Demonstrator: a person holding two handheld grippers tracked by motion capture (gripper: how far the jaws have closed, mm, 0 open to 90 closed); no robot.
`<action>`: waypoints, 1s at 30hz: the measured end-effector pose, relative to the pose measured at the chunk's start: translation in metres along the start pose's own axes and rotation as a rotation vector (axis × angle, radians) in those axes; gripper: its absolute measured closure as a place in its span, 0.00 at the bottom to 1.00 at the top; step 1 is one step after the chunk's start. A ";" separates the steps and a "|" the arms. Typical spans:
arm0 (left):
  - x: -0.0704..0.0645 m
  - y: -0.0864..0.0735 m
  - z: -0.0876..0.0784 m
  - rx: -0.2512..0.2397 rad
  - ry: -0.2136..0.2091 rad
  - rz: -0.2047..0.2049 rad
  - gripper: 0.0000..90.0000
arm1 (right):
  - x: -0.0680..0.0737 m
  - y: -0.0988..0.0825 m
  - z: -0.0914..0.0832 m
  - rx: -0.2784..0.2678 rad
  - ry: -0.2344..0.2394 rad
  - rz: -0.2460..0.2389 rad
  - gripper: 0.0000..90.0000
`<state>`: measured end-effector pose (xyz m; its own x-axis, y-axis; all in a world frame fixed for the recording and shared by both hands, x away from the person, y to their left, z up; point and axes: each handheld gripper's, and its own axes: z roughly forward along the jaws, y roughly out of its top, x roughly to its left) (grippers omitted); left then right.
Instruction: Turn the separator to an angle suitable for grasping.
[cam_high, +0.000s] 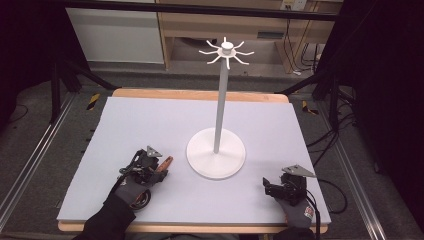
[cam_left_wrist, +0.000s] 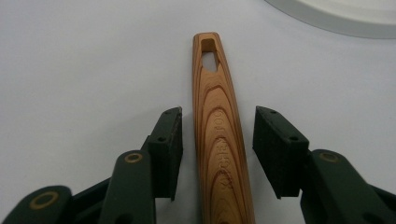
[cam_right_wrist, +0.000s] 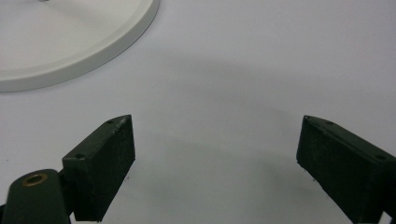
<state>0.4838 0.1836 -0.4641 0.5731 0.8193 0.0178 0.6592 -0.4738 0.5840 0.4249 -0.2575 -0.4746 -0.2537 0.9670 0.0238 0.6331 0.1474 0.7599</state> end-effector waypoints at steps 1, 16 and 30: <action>0.000 0.000 0.000 0.001 -0.001 -0.002 0.59 | 0.000 0.000 0.000 0.001 0.001 0.000 0.13; 0.004 0.004 0.000 0.030 0.014 -0.030 0.73 | 0.000 0.000 0.001 0.006 -0.004 -0.007 0.13; 0.002 0.006 -0.012 -0.022 -0.024 -0.024 0.74 | -0.001 0.000 0.001 0.004 -0.002 -0.012 0.13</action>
<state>0.4835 0.1864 -0.4509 0.5688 0.8223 -0.0163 0.6622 -0.4462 0.6020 0.4261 -0.2581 -0.4748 -0.2600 0.9655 0.0137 0.6330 0.1597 0.7575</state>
